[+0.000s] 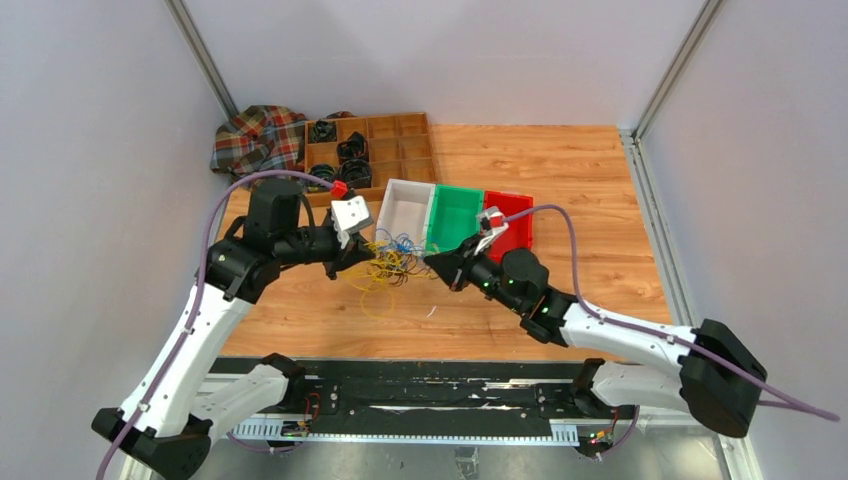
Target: Untangle the cables
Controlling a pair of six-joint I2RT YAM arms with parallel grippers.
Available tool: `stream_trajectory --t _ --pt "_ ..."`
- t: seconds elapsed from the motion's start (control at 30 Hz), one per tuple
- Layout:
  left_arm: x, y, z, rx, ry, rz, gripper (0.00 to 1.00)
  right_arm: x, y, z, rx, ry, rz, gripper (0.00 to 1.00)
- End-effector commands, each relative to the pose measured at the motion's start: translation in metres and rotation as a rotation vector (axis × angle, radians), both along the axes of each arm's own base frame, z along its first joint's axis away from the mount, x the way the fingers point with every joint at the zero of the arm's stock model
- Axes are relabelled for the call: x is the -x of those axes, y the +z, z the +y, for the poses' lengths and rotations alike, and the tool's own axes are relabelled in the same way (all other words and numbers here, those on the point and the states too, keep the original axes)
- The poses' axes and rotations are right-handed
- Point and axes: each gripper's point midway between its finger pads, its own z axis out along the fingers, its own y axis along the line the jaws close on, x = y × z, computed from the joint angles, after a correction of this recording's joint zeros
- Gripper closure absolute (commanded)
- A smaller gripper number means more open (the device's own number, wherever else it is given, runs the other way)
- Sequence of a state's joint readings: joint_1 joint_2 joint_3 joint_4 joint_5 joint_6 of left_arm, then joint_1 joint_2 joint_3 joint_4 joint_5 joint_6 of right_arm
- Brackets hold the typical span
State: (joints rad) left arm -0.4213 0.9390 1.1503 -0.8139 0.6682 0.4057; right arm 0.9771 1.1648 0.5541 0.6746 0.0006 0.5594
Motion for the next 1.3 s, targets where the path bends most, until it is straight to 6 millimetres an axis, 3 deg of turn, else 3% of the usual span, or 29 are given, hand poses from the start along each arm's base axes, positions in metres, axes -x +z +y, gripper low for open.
stream_trajectory --t 0.0,0.13,0.23,0.57,0.77,0.8,0.83,0.9,1.03,1.27 --pt "-0.013 0.024 0.022 -0.062 0.095 -0.169 0.99 -0.029 -0.031 -0.054 0.131 -0.156 0.031 0.99" --pt "-0.025 0.016 0.044 -0.159 0.181 -0.25 0.99 -0.037 -0.026 -0.083 0.159 -0.228 0.016 0.99" --pt "-0.026 -0.003 0.06 -0.276 0.176 -0.291 0.99 -0.042 -0.022 -0.104 0.171 -0.292 0.001 1.0" --pt "-0.016 -0.115 0.129 -0.783 0.055 -0.325 0.99 -0.062 0.026 -0.178 0.122 -0.498 -0.055 1.0" --pt "-0.008 -0.153 0.142 -0.909 -0.083 -0.361 0.99 -0.066 0.043 -0.187 0.091 -0.515 -0.069 1.0" --pt "-0.006 -0.157 0.141 -0.909 -0.1 -0.354 0.97 -0.065 0.045 -0.183 0.078 -0.493 -0.071 0.99" --pt "-0.004 -0.159 0.138 -0.894 -0.112 -0.346 0.87 -0.063 0.051 -0.176 0.046 -0.458 -0.08 0.99" --pt "-0.001 -0.154 0.127 -0.826 -0.123 -0.318 0.46 -0.058 0.059 -0.156 -0.006 -0.353 -0.079 1.0" --pt "0.003 -0.111 0.087 -0.596 -0.123 -0.242 0.12 -0.045 0.065 -0.118 -0.061 -0.148 -0.032 0.99" --pt "0.007 -0.025 0.015 -0.182 -0.142 -0.055 0.0 -0.011 0.076 -0.058 -0.057 0.083 -0.059 1.0"
